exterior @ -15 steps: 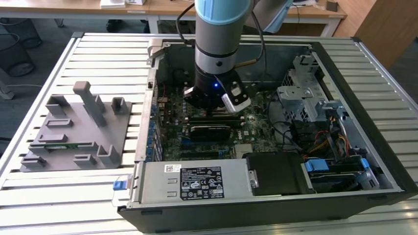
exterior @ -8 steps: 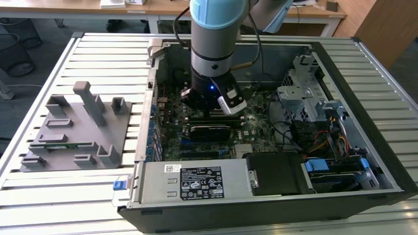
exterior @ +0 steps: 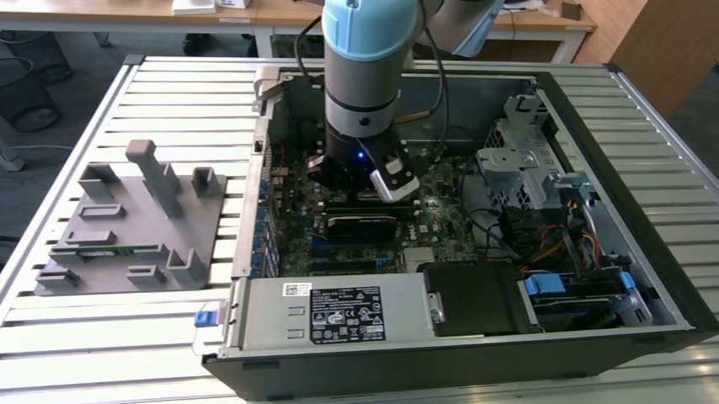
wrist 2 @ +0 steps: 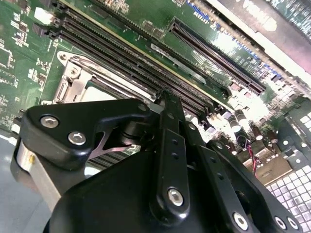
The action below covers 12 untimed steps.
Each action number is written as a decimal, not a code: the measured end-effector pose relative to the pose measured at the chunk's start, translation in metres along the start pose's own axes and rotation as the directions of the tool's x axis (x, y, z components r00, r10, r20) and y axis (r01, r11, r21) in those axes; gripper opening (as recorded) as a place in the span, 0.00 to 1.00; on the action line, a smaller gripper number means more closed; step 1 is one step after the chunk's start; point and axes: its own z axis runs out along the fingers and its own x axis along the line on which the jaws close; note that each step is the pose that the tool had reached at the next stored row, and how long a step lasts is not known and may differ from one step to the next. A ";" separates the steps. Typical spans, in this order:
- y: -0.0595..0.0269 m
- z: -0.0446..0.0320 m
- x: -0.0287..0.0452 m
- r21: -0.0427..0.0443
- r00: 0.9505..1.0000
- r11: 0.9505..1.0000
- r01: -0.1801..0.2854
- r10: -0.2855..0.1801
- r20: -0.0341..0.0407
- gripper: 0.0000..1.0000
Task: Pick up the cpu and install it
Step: 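Install the second cpu locking lever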
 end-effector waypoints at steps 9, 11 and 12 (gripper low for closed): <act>-0.0006 0.0062 0.0046 -0.029 1.000 1.000 0.000 0.000 0.001 0.11; -0.0006 0.0068 0.0061 -0.034 1.000 0.999 0.000 0.000 0.001 0.11; -0.0007 0.0074 0.0064 -0.035 1.000 0.999 0.000 0.000 0.002 0.11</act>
